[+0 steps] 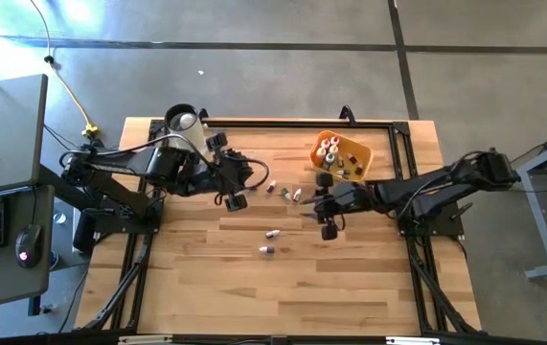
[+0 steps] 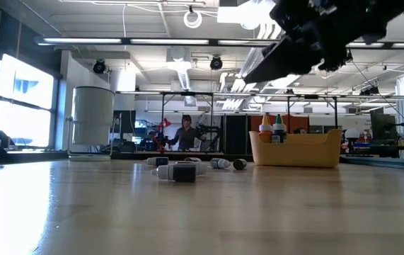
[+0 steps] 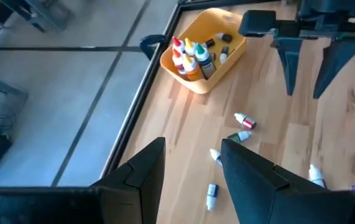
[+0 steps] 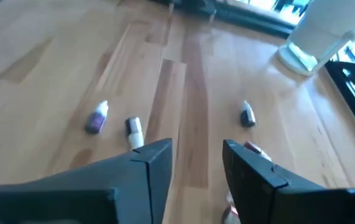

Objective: Pick & Place food coloring
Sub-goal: Put the right small red food coloring bottle into the yellow bin, then put the small violet food coloring bottle into the yellow bin

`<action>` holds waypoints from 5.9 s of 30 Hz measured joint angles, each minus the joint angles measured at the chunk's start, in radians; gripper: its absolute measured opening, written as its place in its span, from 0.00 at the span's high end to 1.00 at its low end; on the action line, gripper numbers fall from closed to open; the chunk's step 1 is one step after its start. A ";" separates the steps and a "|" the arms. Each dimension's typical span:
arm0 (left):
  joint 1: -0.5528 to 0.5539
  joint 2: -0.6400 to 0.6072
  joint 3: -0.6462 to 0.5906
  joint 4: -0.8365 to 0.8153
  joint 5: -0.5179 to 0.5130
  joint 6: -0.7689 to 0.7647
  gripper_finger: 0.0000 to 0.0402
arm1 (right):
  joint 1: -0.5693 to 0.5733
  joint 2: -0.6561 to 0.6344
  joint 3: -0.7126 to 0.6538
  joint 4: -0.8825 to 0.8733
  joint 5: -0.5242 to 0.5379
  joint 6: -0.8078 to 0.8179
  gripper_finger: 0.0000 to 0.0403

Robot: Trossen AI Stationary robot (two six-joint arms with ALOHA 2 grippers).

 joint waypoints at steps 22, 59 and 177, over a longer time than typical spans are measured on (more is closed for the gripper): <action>-0.202 -0.148 -0.585 0.022 -0.373 -0.491 0.62 | -0.232 0.354 0.220 -0.243 -0.165 -0.265 0.57; -0.187 -0.194 -0.968 0.968 -0.051 -0.316 0.62 | -0.320 0.507 0.232 -0.240 -0.270 -0.164 0.81; 0.294 0.881 0.257 1.020 0.363 0.060 0.86 | 0.171 -0.619 -0.161 -1.023 0.206 0.962 0.65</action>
